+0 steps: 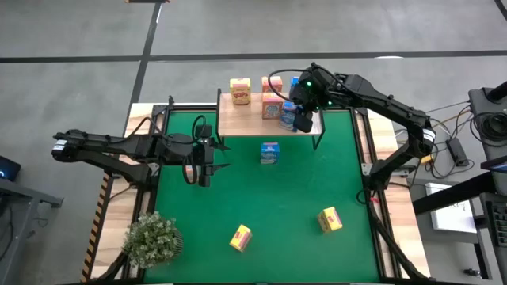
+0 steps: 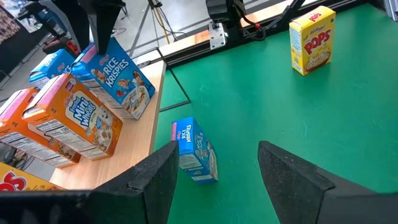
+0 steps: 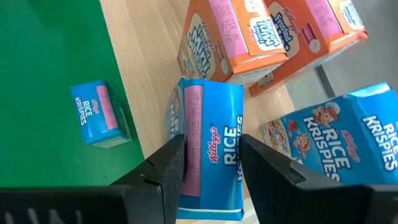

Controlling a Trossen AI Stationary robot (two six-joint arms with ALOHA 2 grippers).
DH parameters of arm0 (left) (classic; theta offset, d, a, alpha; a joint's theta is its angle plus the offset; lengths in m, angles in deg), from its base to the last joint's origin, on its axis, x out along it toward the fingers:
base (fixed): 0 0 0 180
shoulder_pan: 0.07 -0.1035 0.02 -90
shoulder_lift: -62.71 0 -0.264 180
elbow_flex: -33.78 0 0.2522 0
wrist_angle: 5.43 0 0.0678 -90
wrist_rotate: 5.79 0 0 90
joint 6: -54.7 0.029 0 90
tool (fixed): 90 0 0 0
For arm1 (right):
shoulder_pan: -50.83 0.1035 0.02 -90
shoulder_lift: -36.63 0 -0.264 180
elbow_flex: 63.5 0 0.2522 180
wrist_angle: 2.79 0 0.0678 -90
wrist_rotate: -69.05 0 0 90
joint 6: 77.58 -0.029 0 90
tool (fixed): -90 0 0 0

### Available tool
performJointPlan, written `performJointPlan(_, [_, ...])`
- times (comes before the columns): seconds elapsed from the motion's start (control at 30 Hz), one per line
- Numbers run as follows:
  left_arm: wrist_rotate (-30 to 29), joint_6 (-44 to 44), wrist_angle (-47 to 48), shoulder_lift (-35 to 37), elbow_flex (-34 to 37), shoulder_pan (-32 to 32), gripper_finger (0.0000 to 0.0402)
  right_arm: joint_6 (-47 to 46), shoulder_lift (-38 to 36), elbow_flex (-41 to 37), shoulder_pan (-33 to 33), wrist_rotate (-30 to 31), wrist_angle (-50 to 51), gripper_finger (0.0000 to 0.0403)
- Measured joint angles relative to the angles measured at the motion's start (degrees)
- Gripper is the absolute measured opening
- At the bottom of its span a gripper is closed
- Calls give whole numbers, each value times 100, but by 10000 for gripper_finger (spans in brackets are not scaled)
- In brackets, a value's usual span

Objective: Stack cereal on shelf
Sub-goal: Put the left blue cereal box on the shelf aligned with the other blue cereal box

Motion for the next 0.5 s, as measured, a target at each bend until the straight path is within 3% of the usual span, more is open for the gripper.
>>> performJointPlan(0.33, [0, 0, 0, 0, 0, 0, 203, 1723, -71, 0, -195, 86, 129, 134])
performJointPlan(0.5, [0, 0, 0, 0, 0, 1, 203, 2114, -119, 103, -337, 144, 128, 135])
